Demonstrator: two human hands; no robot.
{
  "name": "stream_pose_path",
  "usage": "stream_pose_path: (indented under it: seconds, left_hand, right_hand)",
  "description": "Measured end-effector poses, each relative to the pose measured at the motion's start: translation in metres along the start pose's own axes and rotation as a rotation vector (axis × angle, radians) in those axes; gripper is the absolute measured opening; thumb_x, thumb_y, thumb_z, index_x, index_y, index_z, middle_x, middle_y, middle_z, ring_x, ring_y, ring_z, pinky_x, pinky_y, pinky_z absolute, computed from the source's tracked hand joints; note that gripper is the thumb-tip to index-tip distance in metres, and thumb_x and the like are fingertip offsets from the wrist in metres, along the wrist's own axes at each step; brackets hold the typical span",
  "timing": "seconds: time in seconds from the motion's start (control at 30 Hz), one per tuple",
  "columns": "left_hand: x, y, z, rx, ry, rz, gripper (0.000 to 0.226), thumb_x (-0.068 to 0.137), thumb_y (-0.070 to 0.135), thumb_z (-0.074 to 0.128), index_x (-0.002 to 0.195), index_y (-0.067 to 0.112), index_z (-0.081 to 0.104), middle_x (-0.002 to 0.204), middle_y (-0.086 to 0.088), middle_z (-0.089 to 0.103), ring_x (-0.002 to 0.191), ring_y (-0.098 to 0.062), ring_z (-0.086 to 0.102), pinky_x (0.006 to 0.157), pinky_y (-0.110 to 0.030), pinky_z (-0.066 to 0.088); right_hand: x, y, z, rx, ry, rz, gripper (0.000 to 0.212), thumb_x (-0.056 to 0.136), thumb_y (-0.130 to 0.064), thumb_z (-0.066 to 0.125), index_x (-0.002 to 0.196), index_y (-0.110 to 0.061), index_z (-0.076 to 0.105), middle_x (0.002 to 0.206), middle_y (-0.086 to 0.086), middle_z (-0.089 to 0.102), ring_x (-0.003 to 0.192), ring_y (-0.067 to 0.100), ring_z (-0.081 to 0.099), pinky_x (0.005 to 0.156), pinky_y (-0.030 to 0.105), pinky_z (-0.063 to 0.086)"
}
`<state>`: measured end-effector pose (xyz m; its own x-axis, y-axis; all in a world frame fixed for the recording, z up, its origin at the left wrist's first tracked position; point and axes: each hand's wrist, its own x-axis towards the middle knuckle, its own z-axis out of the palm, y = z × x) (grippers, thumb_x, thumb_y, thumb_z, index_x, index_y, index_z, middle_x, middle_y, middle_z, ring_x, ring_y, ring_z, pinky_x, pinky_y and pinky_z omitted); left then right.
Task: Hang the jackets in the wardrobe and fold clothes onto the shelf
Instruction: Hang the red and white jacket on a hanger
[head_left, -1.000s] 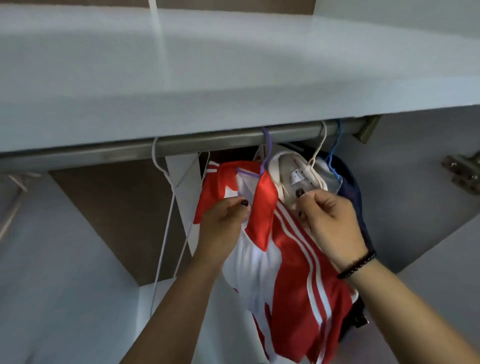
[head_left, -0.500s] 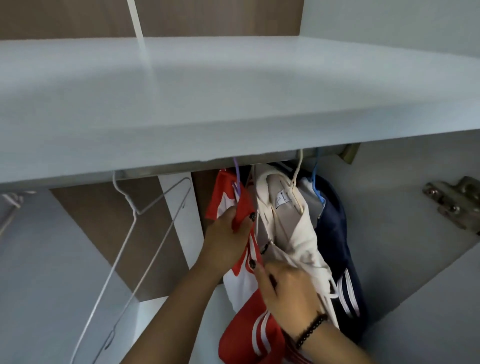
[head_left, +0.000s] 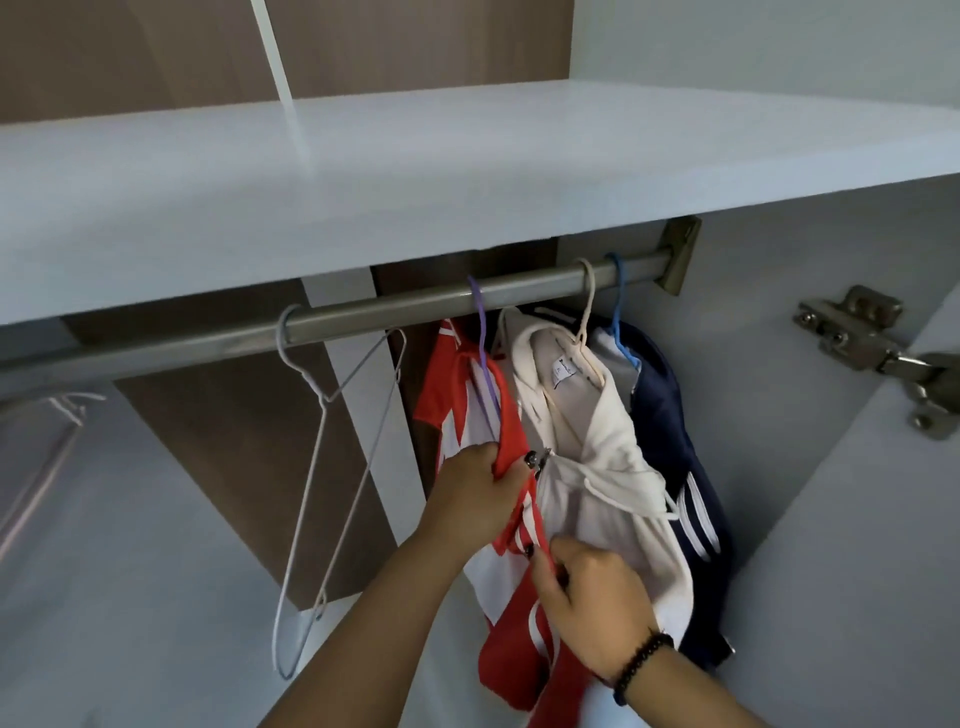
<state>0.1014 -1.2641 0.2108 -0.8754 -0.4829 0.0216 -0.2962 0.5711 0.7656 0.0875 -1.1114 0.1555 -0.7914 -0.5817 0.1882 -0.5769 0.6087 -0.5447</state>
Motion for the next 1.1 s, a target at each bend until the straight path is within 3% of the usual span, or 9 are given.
stream_pose_path:
  seconds: [0.1,0.17,0.23,0.33,0.43,0.67,0.8,0.93,1.1]
  left_hand:
    - [-0.014,0.003,-0.019,0.012,0.031,0.021,0.029,0.097,0.036,0.05,0.072,0.023,0.05,0.071,0.007,0.056,0.065,-0.005,0.055,0.06,-0.019,0.042]
    - [-0.027,0.004,-0.03,-0.062,0.056,0.041,0.013,0.098,0.033,0.05,0.089,0.027,0.057,0.087,0.016,0.056,0.079,0.003,0.055,0.068,-0.013,0.039]
    - [-0.04,0.0,-0.041,-0.134,0.058,0.04,0.021,0.098,0.028,0.05,0.116,0.024,0.059,0.102,0.021,0.054,0.093,0.006,0.052,0.079,-0.014,0.039]
    - [-0.062,-0.015,-0.061,-0.206,0.077,0.013,0.035,0.097,0.016,0.051,0.132,0.025,0.052,0.121,0.017,0.054,0.108,0.002,0.05,0.09,-0.017,0.038]
    - [-0.075,-0.03,-0.082,-0.202,0.129,0.003,0.04,0.093,0.006,0.051,0.128,0.024,0.055,0.121,0.013,0.058,0.111,-0.002,0.054,0.094,-0.019,0.041]
    - [-0.094,-0.04,-0.095,-0.276,0.092,0.018,0.032,0.091,0.007,0.051,0.109,0.03,0.064,0.105,0.015,0.068,0.099,0.001,0.062,0.081,-0.012,0.045]
    - [-0.11,-0.036,-0.082,-0.306,-0.097,0.004,0.033,0.091,0.001,0.048,0.101,0.021,0.072,0.093,0.007,0.075,0.085,-0.002,0.069,0.08,-0.016,0.052]
    - [-0.118,-0.034,-0.068,-0.28,-0.171,0.019,0.03,0.091,0.002,0.048,0.104,0.017,0.071,0.089,0.009,0.074,0.079,0.002,0.069,0.065,-0.005,0.047]
    - [-0.122,-0.023,-0.047,-0.226,-0.233,0.076,0.026,0.092,0.006,0.051,0.104,0.021,0.069,0.096,0.009,0.073,0.08,0.002,0.069,0.068,-0.007,0.048]
  right_hand:
    - [-0.002,-0.02,-0.006,-0.011,0.04,0.003,0.029,0.09,-0.037,0.048,0.065,-0.029,0.036,0.056,-0.009,0.043,0.059,0.014,0.054,0.049,0.027,0.032]
    - [0.002,-0.031,-0.01,-0.025,0.042,0.014,0.007,0.087,-0.033,0.048,0.085,-0.029,0.044,0.064,-0.01,0.049,0.068,0.016,0.06,0.052,0.029,0.035]
    - [0.009,-0.04,-0.012,-0.027,0.034,0.046,0.017,0.087,-0.03,0.049,0.102,-0.028,0.041,0.068,-0.011,0.05,0.072,0.018,0.062,0.054,0.029,0.036]
    - [0.022,-0.059,-0.009,0.094,0.013,0.159,0.028,0.087,-0.031,0.055,0.111,-0.024,0.041,0.073,-0.006,0.059,0.071,0.016,0.062,0.059,0.03,0.046]
    - [0.036,-0.075,-0.005,0.108,0.038,0.201,0.021,0.092,-0.03,0.053,0.102,-0.013,0.047,0.09,0.007,0.064,0.086,0.026,0.063,0.072,0.035,0.051]
    - [0.038,-0.065,-0.03,0.096,0.263,0.279,0.025,0.092,-0.032,0.055,0.09,-0.008,0.061,0.085,0.013,0.067,0.088,0.034,0.062,0.068,0.035,0.045]
    - [0.028,-0.04,-0.064,0.192,0.392,0.404,0.023,0.078,-0.035,0.073,0.068,-0.017,0.062,0.063,-0.004,0.06,0.066,0.018,0.058,0.056,0.025,0.038]
    - [-0.003,-0.029,-0.072,0.16,0.345,0.437,0.014,0.077,-0.024,0.072,0.069,-0.018,0.063,0.065,-0.003,0.063,0.072,0.019,0.061,0.064,0.027,0.046]
    - [-0.065,-0.033,-0.071,0.183,0.348,0.358,0.013,0.079,-0.016,0.068,0.071,-0.026,0.066,0.069,-0.015,0.063,0.065,0.0,0.058,0.058,0.0,0.038]
